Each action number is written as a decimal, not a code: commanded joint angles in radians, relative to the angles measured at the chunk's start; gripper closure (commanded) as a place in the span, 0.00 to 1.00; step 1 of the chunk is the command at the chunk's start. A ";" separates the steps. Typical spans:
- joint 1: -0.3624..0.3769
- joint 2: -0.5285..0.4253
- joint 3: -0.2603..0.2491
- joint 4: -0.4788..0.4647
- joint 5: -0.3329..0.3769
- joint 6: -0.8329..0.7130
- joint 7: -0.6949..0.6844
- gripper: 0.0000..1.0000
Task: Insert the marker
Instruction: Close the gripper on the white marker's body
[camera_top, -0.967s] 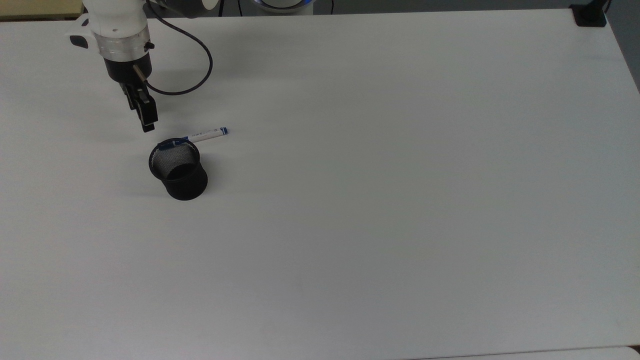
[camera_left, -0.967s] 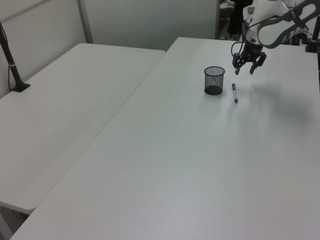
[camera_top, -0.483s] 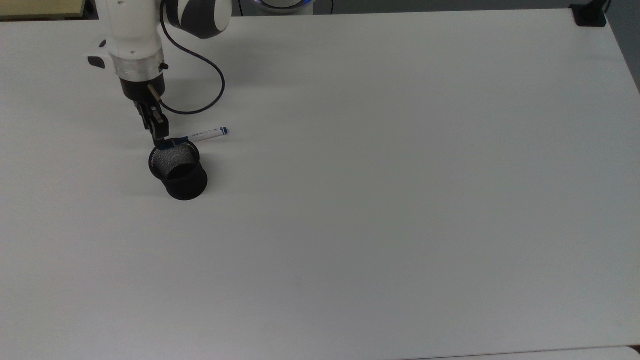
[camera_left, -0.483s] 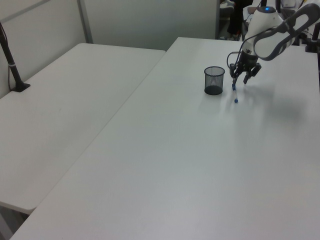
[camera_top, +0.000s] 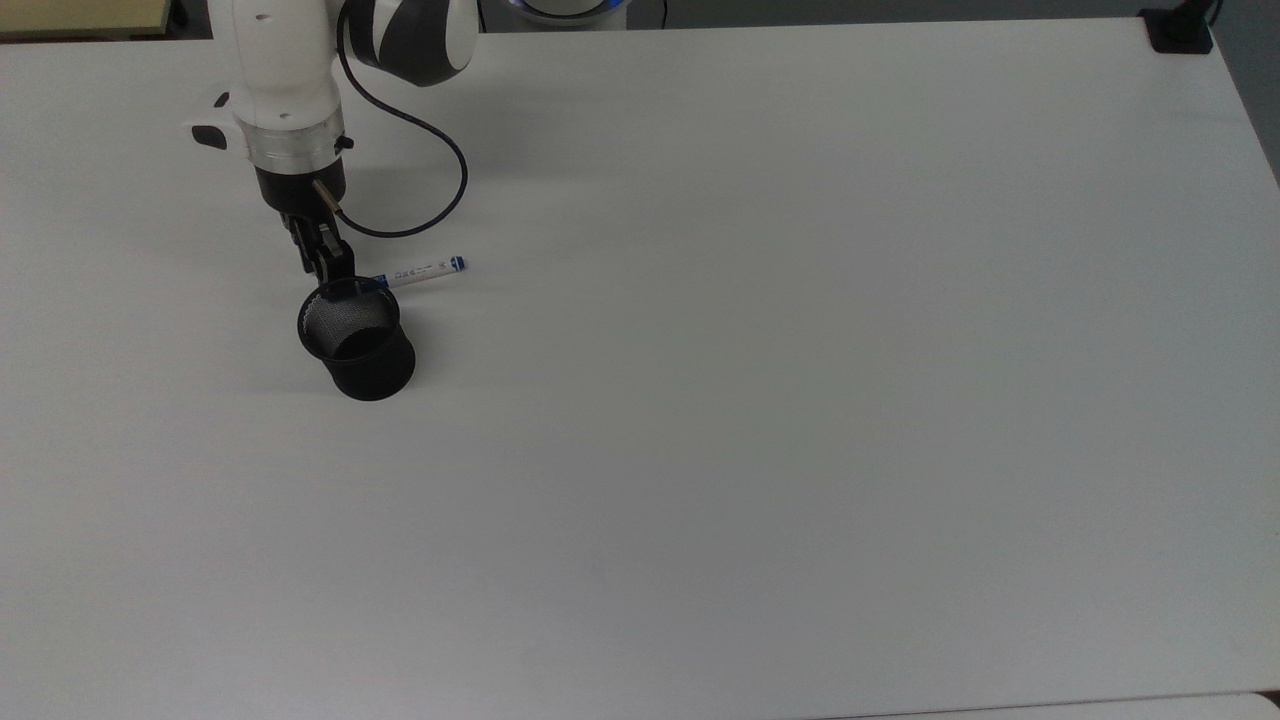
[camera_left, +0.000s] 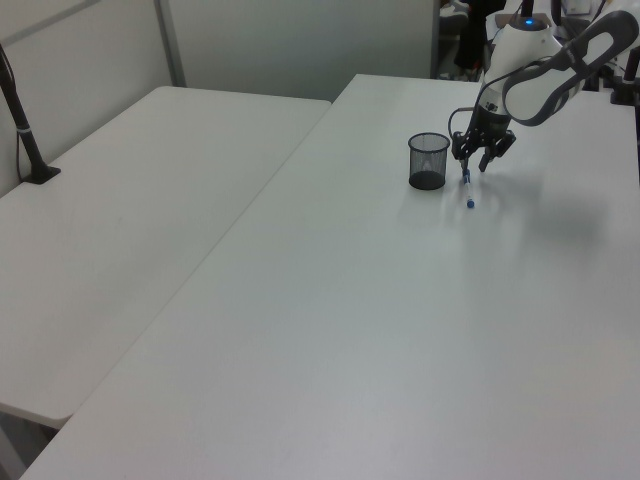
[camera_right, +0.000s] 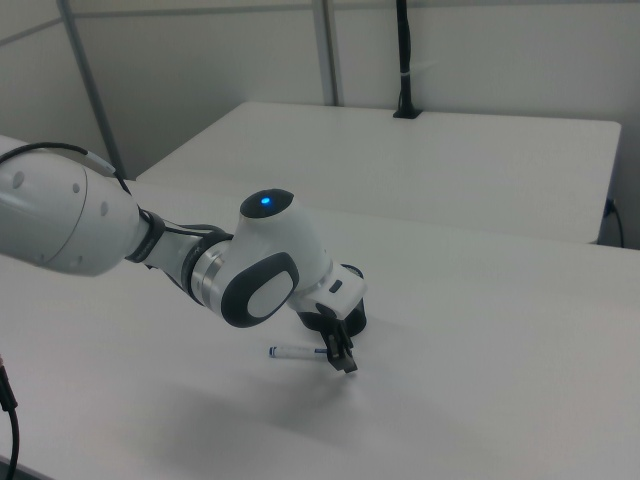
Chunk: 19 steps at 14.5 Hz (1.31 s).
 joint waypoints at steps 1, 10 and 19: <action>0.014 0.014 -0.003 0.012 0.002 0.011 0.024 0.54; 0.014 0.026 0.017 0.037 0.002 0.017 0.079 0.52; 0.015 0.042 0.026 0.025 -0.038 -0.011 0.069 0.81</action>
